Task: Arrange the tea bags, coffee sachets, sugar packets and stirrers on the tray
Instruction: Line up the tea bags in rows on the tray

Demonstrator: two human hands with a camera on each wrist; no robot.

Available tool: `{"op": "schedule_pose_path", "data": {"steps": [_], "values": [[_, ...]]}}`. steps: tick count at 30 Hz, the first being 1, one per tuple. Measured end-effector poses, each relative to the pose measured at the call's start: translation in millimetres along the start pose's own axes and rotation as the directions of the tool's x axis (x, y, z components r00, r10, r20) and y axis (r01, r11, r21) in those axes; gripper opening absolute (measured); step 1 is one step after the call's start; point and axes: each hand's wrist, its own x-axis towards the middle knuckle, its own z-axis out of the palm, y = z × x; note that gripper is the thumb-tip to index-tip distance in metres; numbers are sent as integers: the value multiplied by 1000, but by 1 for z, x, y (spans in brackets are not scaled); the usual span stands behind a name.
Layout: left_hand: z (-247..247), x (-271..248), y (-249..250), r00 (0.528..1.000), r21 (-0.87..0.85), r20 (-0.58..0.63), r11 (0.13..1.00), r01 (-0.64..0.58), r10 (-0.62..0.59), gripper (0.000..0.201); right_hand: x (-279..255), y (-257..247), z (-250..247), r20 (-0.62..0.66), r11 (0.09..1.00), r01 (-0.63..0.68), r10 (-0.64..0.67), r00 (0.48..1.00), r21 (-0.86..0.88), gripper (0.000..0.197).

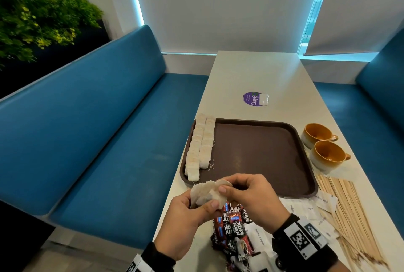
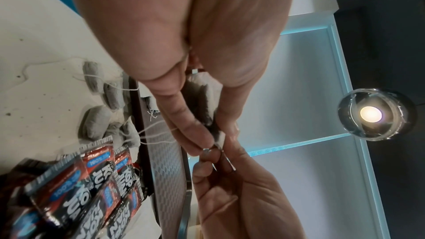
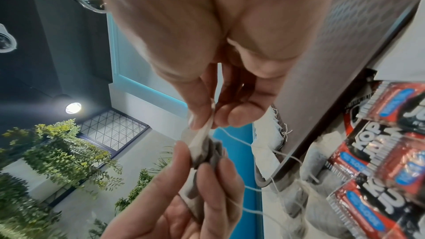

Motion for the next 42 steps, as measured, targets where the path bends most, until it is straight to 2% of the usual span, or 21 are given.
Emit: {"op": "schedule_pose_path", "data": {"steps": [8,14,19,21,24,27,29,34,37,42], "values": [[1,-4,6,997,29,-73,999,19,-17,26,-1,7,1,-21,995,-21,23,999,99,16],[-2,-1,2,980,17,-201,1000,16,-12,30,-1,20,7,10,966,-84,84,996,246,22],[-10,2,-2,953,-13,-301,1000,16,-19,13,10,17,4,-97,962,-87,116,989,261,13],[-17,3,-4,947,-32,-319,999,36,-45,14,20,20,4,-170,966,-80,125,978,245,15],[-26,5,-5,948,-34,-311,998,59,-66,19,40,21,6,-213,980,-93,131,968,178,15],[-34,4,-7,945,-21,-317,997,70,-73,22,69,22,5,-130,989,-114,102,986,-90,14],[-38,2,-10,943,-9,-321,996,85,-83,23,90,25,3,-51,950,-120,110,993,-287,13],[-48,1,-15,926,-17,-362,994,111,-110,19,129,31,8,38,832,-133,181,983,-539,16],[-52,0,-12,922,-24,-368,993,118,-118,18,144,35,15,44,832,-171,228,973,-528,15],[-55,1,-10,918,-25,-377,992,123,-123,18,162,42,19,-107,869,-222,195,975,-442,8]]}}
